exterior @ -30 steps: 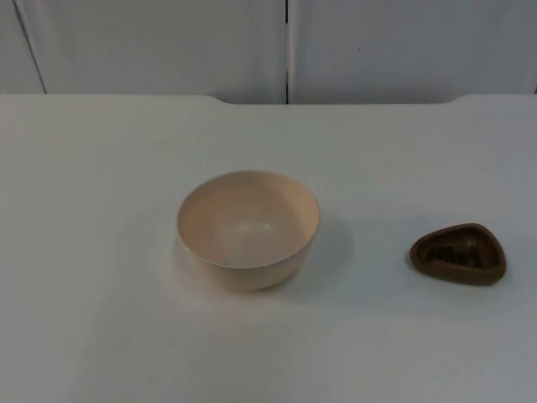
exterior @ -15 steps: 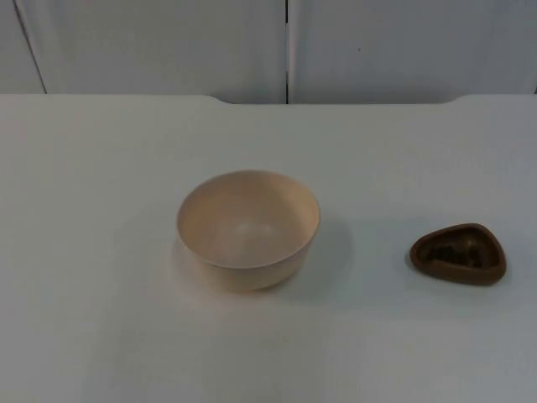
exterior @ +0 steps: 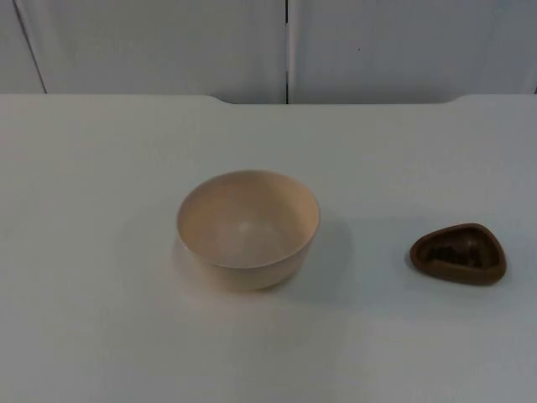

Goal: Pick up the bowl with the left hand and pour the coffee beans from the cup into the bowl with the right hand.

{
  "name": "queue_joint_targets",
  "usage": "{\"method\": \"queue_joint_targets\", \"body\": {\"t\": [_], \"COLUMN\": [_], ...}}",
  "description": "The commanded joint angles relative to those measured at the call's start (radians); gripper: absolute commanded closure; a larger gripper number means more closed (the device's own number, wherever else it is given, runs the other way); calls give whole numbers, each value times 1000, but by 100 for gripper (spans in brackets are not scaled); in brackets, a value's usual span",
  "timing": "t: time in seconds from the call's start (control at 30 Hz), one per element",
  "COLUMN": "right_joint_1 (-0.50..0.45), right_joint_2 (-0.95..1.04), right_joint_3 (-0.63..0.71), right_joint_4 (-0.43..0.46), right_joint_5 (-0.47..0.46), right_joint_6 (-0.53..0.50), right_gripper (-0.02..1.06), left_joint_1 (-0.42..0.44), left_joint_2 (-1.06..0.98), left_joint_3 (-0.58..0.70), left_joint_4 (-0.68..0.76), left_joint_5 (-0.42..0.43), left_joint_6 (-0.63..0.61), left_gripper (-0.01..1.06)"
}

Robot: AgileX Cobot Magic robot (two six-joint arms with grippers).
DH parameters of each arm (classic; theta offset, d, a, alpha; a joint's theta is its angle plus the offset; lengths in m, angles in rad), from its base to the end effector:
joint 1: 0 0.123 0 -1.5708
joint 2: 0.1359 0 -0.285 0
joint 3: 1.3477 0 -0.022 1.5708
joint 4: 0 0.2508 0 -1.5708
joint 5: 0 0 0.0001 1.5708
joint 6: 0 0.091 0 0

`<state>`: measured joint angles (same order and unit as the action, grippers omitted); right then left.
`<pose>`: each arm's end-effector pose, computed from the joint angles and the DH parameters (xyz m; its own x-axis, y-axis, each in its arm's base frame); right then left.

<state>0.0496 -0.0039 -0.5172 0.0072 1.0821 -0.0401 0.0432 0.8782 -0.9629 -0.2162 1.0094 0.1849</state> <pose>-0.0084 0.0002 0.2803 -0.4534 -0.0593 -0.8894 -0.0719 0.9970 -0.0298 0.1538 -0.0099 0.3636 -0.7279 0.0359 -0.6848 0.1305 0.9876 -0.0870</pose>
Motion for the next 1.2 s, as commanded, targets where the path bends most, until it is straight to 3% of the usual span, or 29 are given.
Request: {"method": "queue_joint_targets", "body": {"t": [0.0,0.73,1.17], "right_joint_1": [5,5,5], "right_joint_2": [4,4,4], "right_joint_3": [1,1,1], "right_joint_4": [0,0,0], "right_joint_5": [-3,-3,-3], "right_joint_6": [-2,3,3], "right_gripper": [-1,-1,-1], "left_joint_1": [-3,-21,-227], "left_joint_2": [58,318,534], "left_joint_3": [-26,-72,-78], "left_joint_4": [-85,-292,-280], "left_joint_5": [-10,-32,-151], "left_joint_6": [54,202,192], "left_gripper": [0,4,4]}}
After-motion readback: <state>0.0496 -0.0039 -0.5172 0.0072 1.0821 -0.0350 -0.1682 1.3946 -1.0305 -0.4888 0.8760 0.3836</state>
